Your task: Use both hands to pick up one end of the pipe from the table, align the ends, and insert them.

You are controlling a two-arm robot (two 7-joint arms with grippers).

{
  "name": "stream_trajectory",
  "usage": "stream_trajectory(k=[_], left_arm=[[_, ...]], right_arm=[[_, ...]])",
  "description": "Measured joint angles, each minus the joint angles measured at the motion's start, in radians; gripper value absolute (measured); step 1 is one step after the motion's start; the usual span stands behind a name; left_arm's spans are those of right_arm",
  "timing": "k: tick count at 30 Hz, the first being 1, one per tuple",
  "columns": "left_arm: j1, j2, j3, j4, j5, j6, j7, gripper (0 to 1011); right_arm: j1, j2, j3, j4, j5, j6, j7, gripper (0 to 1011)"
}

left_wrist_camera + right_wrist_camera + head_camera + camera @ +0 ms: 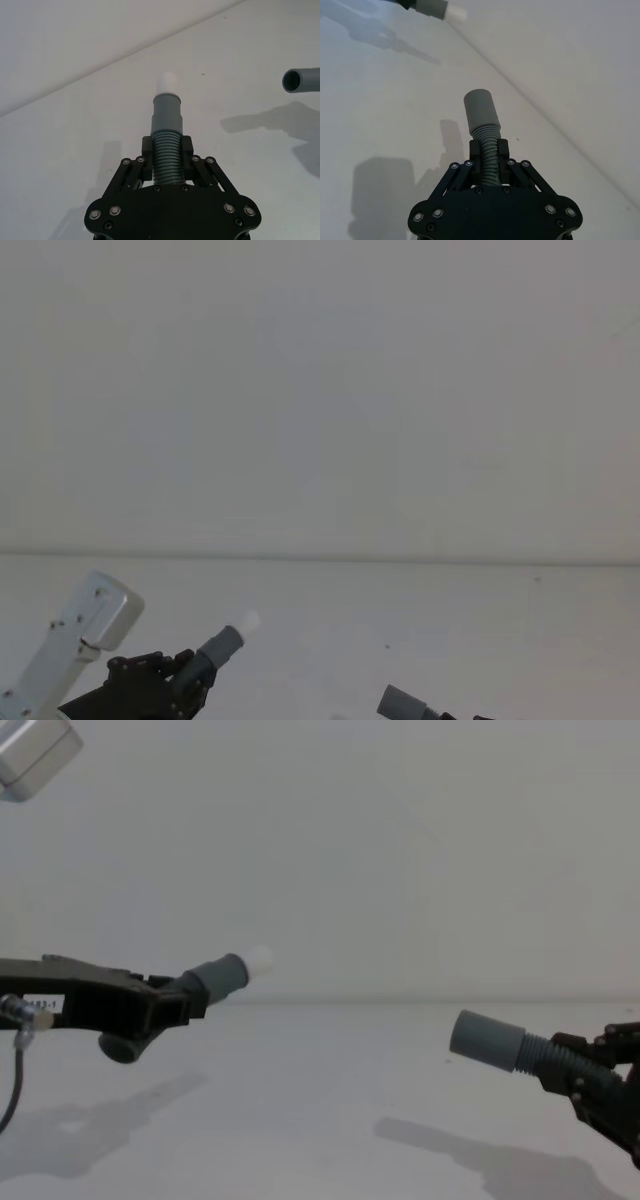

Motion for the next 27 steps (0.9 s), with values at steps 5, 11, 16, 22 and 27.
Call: stream_trajectory(k=[5,11,16,22,27], left_arm=[[-0.007,0.024,0.007,0.01,-0.011,-0.017,-0.038,293],[-0.017,0.051,0.014,0.025,-0.026,-0.048,-0.088,293],[-0.026,0.066,0.02,0.039,-0.038,-0.076,-0.127,293],[-0.043,0.083,0.032,0.06,-0.052,-0.113,-0.177,293],[-0.058,0.097,0.046,0.076,-0.063,-0.136,-0.218,293]], right_arm=[[-0.003,0.007,0.003,0.003,0.0,-0.026,0.015,174],[-0.006,0.017,0.005,0.007,0.0,-0.06,0.038,174],[-0.005,0.022,0.008,0.011,0.006,-0.085,0.058,174],[-0.001,0.022,0.009,0.021,0.013,-0.106,0.077,174],[0.004,0.021,0.009,0.028,0.015,-0.119,0.089,174]])
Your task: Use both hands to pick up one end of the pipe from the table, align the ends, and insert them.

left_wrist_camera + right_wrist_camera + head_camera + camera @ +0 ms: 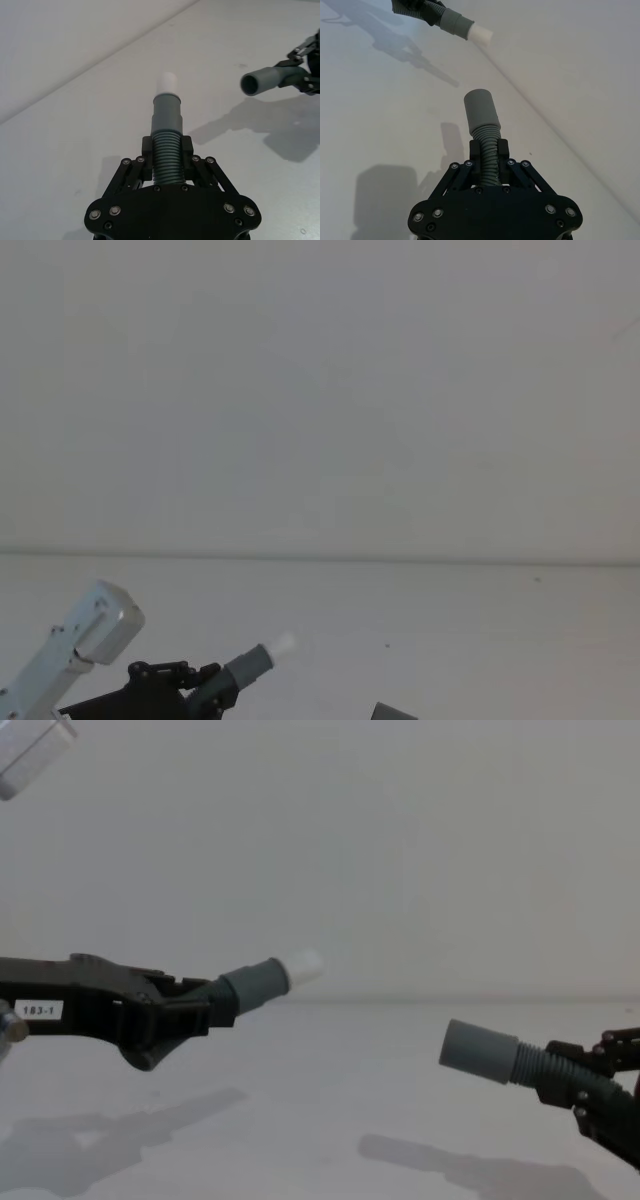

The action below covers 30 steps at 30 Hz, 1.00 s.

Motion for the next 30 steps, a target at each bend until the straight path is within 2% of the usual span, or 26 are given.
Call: stream_trajectory(k=[18,30], left_arm=[[-0.046,0.062,0.053,0.018,-0.019,-0.036,-0.13,293],[-0.063,0.087,0.074,0.023,-0.033,-0.048,-0.174,293]], right_arm=[[0.015,-0.016,0.004,0.022,-0.01,-0.024,0.023,174],[0.022,-0.014,0.001,0.028,-0.004,-0.048,0.053,174]])
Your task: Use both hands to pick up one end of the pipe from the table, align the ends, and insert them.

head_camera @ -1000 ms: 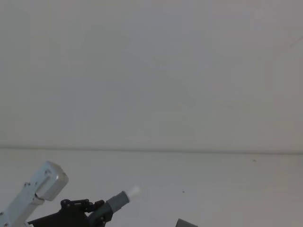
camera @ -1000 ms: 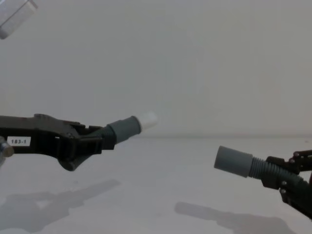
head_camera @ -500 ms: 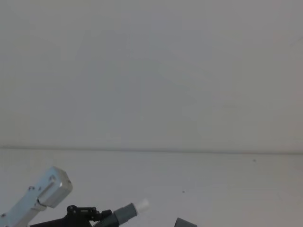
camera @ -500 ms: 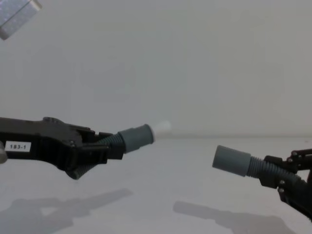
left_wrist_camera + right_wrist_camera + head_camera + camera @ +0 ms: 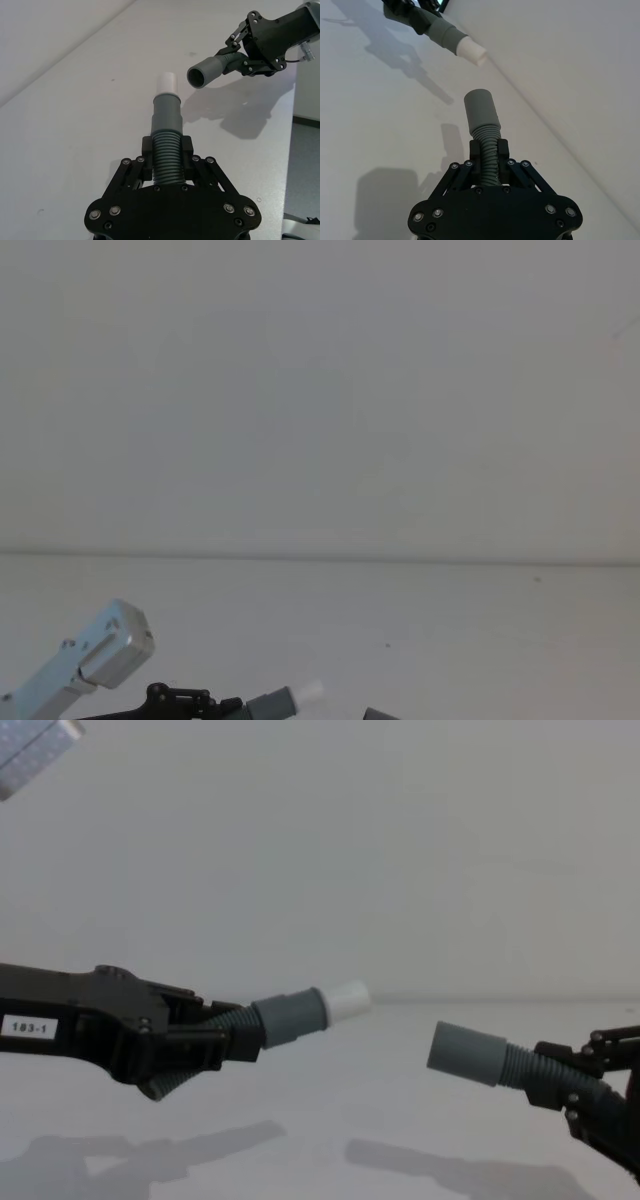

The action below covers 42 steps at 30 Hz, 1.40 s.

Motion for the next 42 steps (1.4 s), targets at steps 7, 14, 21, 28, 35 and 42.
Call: stream_trajectory(k=[7,14,21,28,35,42], left_arm=[[-0.014,0.009,0.011,0.006,-0.012,-0.007,-0.024,293],[-0.03,0.018,0.025,0.01,-0.021,-0.008,-0.048,293],[-0.047,0.028,0.041,0.014,-0.029,-0.006,-0.073,293],[-0.064,0.037,0.055,0.015,-0.036,0.001,-0.095,293],[-0.078,0.046,0.067,0.017,-0.046,0.007,-0.117,293],[-0.088,0.053,0.076,0.018,-0.055,0.012,-0.129,293]], right_arm=[[0.003,0.008,-0.004,0.0,0.01,-0.017,0.016,174],[0.002,0.02,-0.007,-0.008,0.02,-0.038,0.03,174],[-0.001,0.028,-0.006,-0.017,0.025,-0.052,0.038,174],[-0.001,0.035,-0.005,-0.023,0.028,-0.062,0.045,174],[0.002,0.044,-0.006,-0.027,0.032,-0.071,0.054,174],[0.007,0.051,-0.007,-0.029,0.036,-0.078,0.062,174]])
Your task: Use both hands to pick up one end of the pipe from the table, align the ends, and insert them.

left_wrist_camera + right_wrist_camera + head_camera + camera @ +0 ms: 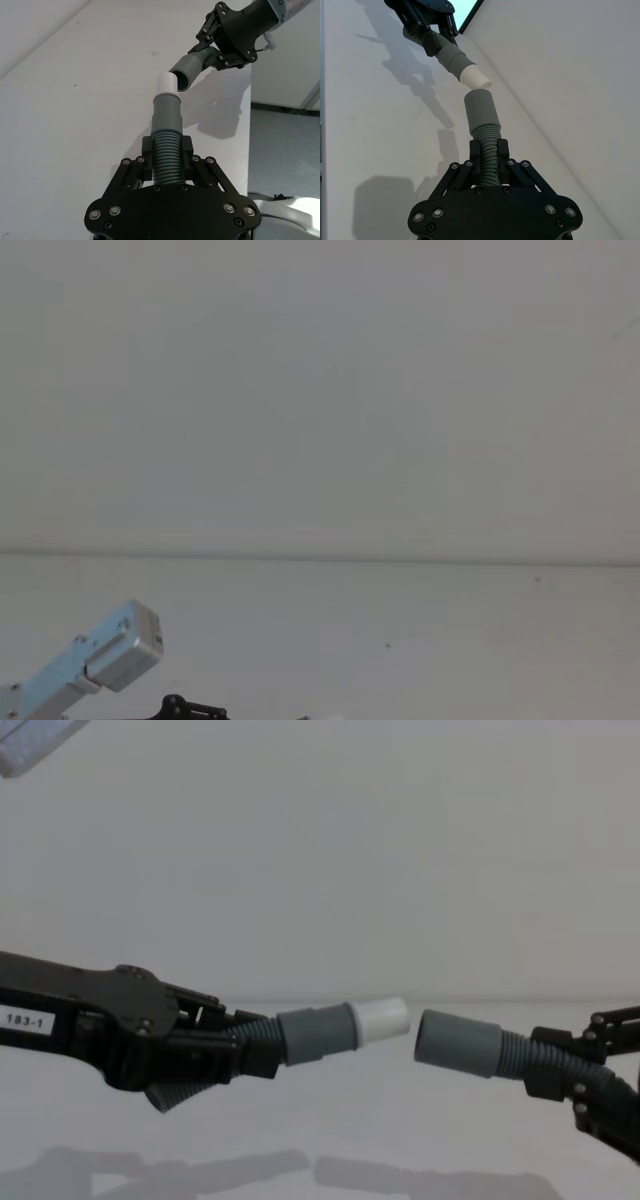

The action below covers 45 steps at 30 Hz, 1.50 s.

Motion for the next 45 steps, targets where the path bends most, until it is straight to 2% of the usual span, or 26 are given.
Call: stream_trajectory(k=[29,45], left_arm=[[-0.026,0.021,0.027,0.001,-0.031,0.008,-0.022,293],[-0.042,0.027,0.046,0.005,-0.039,0.008,-0.023,293]], right_arm=[[0.016,0.013,-0.01,-0.001,0.018,-0.007,0.02,174],[0.009,0.02,-0.004,-0.019,0.024,-0.022,0.023,174]])
